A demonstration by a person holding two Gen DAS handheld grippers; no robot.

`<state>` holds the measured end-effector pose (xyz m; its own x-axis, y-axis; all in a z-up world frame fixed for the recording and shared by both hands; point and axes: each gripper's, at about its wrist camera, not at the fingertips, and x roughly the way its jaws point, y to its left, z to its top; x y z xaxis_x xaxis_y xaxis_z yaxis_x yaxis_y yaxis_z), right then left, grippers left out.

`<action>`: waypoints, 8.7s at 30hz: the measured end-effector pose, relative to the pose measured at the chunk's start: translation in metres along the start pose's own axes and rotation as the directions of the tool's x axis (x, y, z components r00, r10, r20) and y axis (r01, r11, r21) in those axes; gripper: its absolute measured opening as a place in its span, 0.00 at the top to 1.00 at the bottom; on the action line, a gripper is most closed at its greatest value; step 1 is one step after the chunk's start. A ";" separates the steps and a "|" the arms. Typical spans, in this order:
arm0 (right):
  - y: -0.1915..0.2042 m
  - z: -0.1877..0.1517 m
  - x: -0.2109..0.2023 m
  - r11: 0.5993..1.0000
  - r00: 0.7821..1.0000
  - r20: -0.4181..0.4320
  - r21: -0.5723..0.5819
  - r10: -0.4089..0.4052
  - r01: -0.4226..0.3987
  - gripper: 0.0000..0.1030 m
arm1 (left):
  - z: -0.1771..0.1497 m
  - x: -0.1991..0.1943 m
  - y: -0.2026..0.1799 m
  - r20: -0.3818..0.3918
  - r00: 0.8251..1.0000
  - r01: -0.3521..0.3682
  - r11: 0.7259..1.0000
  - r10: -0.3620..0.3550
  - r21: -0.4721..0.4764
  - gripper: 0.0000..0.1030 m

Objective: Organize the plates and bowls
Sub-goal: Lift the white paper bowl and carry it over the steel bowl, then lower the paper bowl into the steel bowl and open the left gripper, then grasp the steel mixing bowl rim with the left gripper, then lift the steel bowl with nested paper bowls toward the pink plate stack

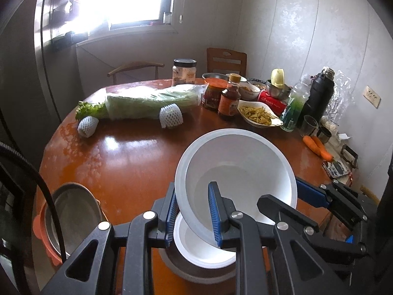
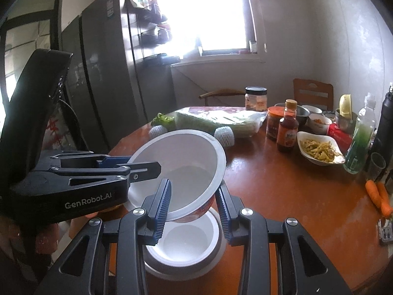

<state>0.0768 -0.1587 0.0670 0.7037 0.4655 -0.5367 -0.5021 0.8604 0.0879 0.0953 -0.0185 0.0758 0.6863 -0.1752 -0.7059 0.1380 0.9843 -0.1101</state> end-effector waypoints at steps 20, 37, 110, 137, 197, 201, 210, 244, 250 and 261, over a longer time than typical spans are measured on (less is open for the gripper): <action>0.009 -0.021 -0.003 1.000 0.999 -0.046 -0.023 0.008 -0.009 0.62 | -0.031 0.001 0.006 -0.027 1.000 -0.004 0.999 0.002 -0.050 0.77; 0.010 -0.035 0.007 0.999 0.996 -0.088 -0.020 0.027 -0.029 0.61 | -0.043 0.019 0.004 -0.071 0.996 -0.063 0.997 0.060 -0.042 0.77; 0.000 -0.064 0.050 1.000 0.983 -0.185 -0.006 0.013 -0.015 0.51 | -0.064 0.053 0.021 -0.108 0.991 -0.092 0.993 0.084 -0.075 0.76; -0.002 -0.039 0.008 0.999 0.995 -0.089 -0.009 -0.044 0.044 0.35 | -0.055 -0.008 0.041 0.004 0.992 -0.127 0.984 0.129 -0.127 0.49; -0.031 -0.074 0.081 0.987 0.965 -0.252 0.152 0.078 -0.041 0.38 | -0.073 0.095 0.041 -0.186 0.982 -0.043 0.983 0.009 -0.180 0.50; -0.033 -0.074 0.081 0.986 0.964 -0.249 0.161 0.089 -0.050 0.41 | -0.072 0.095 0.038 -0.181 0.983 -0.039 0.983 0.006 -0.180 0.54; -0.031 -0.072 0.076 0.986 0.966 -0.242 0.160 0.093 -0.055 0.42 | -0.072 0.085 0.035 -0.167 0.986 -0.052 0.983 0.022 -0.176 0.54; 0.051 -0.020 0.065 0.995 0.980 -0.172 0.036 0.099 -0.094 0.43 | -0.058 0.002 0.099 -0.004 0.999 -0.044 0.968 0.044 -0.245 0.54; 0.072 -0.006 0.074 0.994 0.981 -0.165 -0.008 0.106 -0.109 0.43 | -0.059 -0.009 0.122 0.013 0.998 -0.055 0.961 0.060 -0.272 0.54; 0.107 0.022 0.106 0.984 0.973 -0.164 -0.050 0.162 -0.172 0.43 | -0.053 -0.026 0.165 0.031 0.992 -0.104 0.950 0.118 -0.294 0.54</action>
<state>0.1083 -0.0125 0.0382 0.5208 0.5582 -0.6459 -0.6403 0.7558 0.1369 0.0619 0.1492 0.0392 0.7193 -0.0579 -0.6922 -0.1504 0.9599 -0.2366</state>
